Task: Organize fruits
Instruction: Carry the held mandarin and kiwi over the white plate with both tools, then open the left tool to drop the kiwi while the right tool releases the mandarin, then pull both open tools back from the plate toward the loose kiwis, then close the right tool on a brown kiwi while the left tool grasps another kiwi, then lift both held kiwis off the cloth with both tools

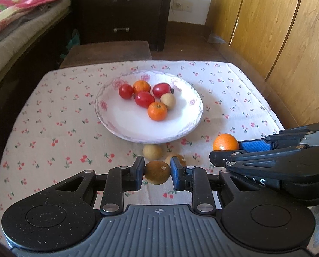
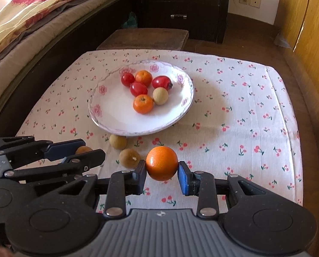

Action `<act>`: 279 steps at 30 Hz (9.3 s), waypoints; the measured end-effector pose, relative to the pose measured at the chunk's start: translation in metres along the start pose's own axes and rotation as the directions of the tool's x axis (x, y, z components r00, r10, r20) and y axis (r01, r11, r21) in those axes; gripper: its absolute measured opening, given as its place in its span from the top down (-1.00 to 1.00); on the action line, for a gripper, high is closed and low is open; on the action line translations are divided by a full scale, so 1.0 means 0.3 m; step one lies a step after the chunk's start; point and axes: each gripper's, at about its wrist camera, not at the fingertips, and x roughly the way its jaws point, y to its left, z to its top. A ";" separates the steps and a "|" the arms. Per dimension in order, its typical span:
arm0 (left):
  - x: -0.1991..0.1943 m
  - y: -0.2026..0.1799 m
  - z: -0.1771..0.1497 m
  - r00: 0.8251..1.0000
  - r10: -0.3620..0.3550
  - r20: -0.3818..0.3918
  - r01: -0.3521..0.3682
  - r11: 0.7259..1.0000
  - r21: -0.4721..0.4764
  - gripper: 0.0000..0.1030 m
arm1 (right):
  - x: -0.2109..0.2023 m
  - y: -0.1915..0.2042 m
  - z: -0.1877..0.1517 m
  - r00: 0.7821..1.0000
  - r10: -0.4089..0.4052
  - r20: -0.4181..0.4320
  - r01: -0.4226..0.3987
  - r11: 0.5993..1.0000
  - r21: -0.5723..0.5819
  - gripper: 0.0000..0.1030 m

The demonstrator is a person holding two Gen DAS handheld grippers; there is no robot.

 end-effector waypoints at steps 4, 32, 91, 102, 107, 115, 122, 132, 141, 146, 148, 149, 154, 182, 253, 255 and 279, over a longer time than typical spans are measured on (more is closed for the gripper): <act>0.000 0.000 0.019 1.000 0.004 0.011 -0.004 1.000 0.006 0.37 | 0.004 -0.002 0.022 1.000 -0.002 0.010 0.002 1.000 0.007 0.35; 0.095 0.046 0.157 0.998 0.044 0.037 -0.043 0.999 -0.019 0.37 | 0.094 -0.025 0.182 0.999 -0.032 0.035 0.031 0.999 0.015 0.35; 0.157 0.076 0.183 0.996 0.093 0.012 -0.092 0.994 -0.051 -0.08 | 0.158 -0.051 0.215 0.998 -0.061 0.027 0.060 0.997 0.053 0.33; 0.138 0.064 0.173 0.995 0.096 0.019 -0.095 0.995 -0.043 -0.13 | 0.125 -0.046 0.202 0.997 -0.064 0.043 0.062 0.997 0.050 0.33; 0.126 0.060 0.168 0.995 0.097 0.021 -0.096 0.995 -0.039 -0.13 | 0.108 -0.045 0.194 0.997 -0.066 0.047 0.063 0.997 0.050 0.33; 0.114 0.057 0.160 0.995 0.097 0.024 -0.096 0.995 -0.032 -0.14 | 0.097 -0.039 0.186 0.997 -0.065 0.047 0.063 0.997 0.047 0.33; 0.101 0.055 0.149 0.995 0.097 0.024 -0.096 0.995 -0.027 -0.14 | 0.085 -0.029 0.171 0.997 -0.061 0.044 0.059 0.997 0.039 0.33; 0.081 0.051 0.117 0.996 0.086 0.009 -0.086 0.996 -0.013 -0.14 | 0.082 -0.025 0.133 0.999 -0.043 0.013 0.043 0.999 0.033 0.33; 0.088 0.066 0.089 0.998 0.049 -0.032 -0.050 0.998 -0.024 -0.21 | 0.087 -0.023 0.089 0.999 -0.034 -0.028 0.034 0.999 0.014 0.30; 0.086 0.091 0.079 0.998 0.044 -0.045 -0.046 0.998 -0.042 -0.21 | 0.085 -0.019 0.062 0.999 -0.006 -0.051 0.006 1.000 -0.001 0.30; 0.080 0.107 0.080 0.998 0.038 -0.044 -0.040 0.997 -0.062 -0.21 | 0.090 -0.014 0.057 0.998 0.013 -0.059 -0.013 1.000 -0.002 0.30; 0.078 0.111 0.080 0.998 0.035 -0.043 -0.038 0.997 -0.068 -0.21 | 0.094 -0.011 0.056 0.998 0.026 -0.066 -0.026 1.000 0.002 0.30; 0.078 0.115 0.076 0.998 0.038 -0.049 -0.041 0.997 -0.066 -0.20 | 0.115 0.015 0.059 0.996 0.049 -0.079 -0.049 0.999 -0.008 0.30; 0.117 0.149 0.062 0.995 -0.036 -0.092 0.021 0.987 -0.156 -0.23 | 0.163 0.036 0.030 0.981 0.159 -0.109 -0.161 0.987 -0.007 0.44; 0.131 0.038 -0.066 0.992 -0.030 -0.121 0.019 0.995 -0.093 -0.01 | 0.048 -0.043 -0.129 0.985 0.085 -0.151 -0.095 0.994 -0.060 0.46; 0.135 0.033 -0.065 0.993 -0.015 -0.114 0.006 0.997 -0.079 0.06 | 0.056 -0.039 -0.126 0.986 0.080 -0.147 -0.090 0.994 -0.062 0.46; 0.083 0.059 -0.083 0.992 -0.030 -0.121 0.020 0.996 -0.083 0.33 | -0.011 -0.114 -0.082 0.985 0.150 -0.084 -0.143 0.987 0.077 0.72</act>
